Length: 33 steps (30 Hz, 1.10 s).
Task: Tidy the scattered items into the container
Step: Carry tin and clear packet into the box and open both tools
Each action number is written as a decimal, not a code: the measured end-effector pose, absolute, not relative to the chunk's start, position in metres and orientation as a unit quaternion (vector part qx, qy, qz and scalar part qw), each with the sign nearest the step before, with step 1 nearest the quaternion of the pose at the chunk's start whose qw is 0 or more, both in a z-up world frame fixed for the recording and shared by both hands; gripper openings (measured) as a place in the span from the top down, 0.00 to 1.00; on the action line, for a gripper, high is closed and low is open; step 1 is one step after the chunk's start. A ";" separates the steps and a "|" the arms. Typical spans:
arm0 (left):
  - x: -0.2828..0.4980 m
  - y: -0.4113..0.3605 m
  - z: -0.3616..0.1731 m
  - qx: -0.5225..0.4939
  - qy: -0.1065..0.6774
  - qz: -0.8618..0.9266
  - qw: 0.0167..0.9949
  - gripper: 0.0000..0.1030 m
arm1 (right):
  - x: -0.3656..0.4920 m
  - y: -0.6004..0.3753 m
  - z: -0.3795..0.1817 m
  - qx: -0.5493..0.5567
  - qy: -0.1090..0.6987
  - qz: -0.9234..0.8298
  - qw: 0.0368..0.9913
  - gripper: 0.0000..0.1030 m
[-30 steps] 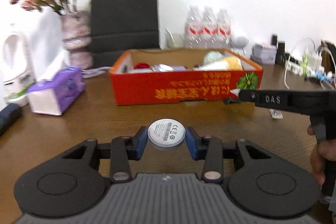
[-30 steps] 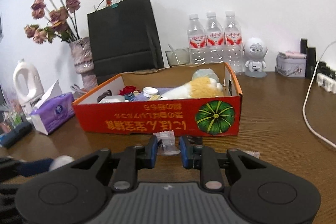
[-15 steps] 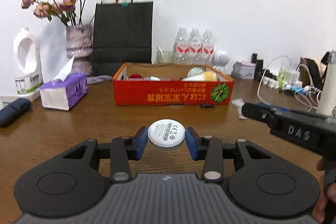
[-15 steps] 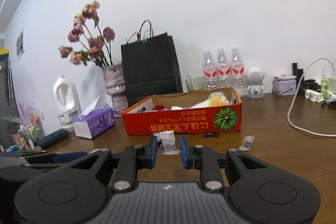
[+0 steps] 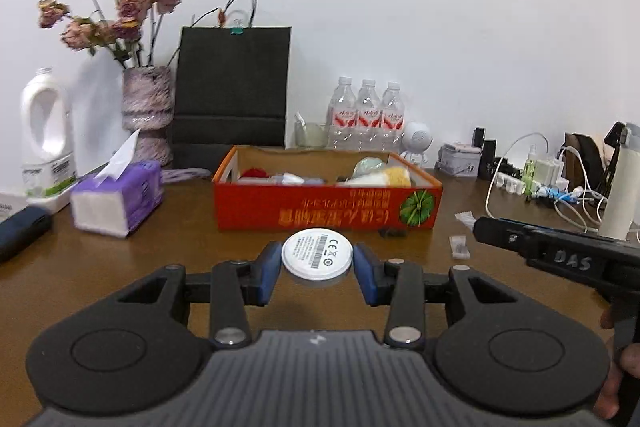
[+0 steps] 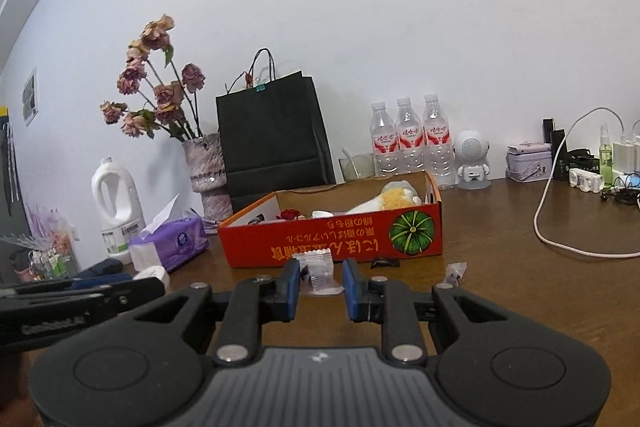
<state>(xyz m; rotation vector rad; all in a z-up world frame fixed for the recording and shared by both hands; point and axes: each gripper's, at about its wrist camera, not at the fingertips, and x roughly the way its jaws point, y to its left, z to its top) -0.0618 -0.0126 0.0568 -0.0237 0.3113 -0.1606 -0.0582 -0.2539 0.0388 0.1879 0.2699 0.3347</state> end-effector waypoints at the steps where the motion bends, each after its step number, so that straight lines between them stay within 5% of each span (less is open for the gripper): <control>1: -0.051 -0.013 0.062 -0.010 0.152 -0.082 0.985 0.61 | -0.052 -0.257 0.044 0.099 0.131 0.168 0.972 0.79; 10: 0.118 -0.023 0.107 -0.018 0.207 -0.117 0.971 0.61 | 0.081 -0.267 0.117 0.085 0.124 0.171 0.974 0.79; 19: 0.265 -0.046 0.044 0.038 0.375 -0.161 0.912 0.61 | 0.314 -0.231 0.102 0.047 0.377 0.166 0.910 0.79; 26: 0.276 -0.045 0.031 0.050 0.402 -0.186 0.895 0.52 | 0.367 -0.205 0.033 -0.025 0.505 0.134 0.852 0.77; 30: 0.267 -0.030 0.053 0.035 0.385 -0.187 0.903 0.50 | 0.354 -0.212 0.048 -0.009 0.482 0.149 0.863 0.38; 33: 0.251 -0.010 0.077 0.022 0.358 -0.153 0.921 0.35 | 0.340 -0.225 0.074 0.000 0.455 0.145 0.878 0.35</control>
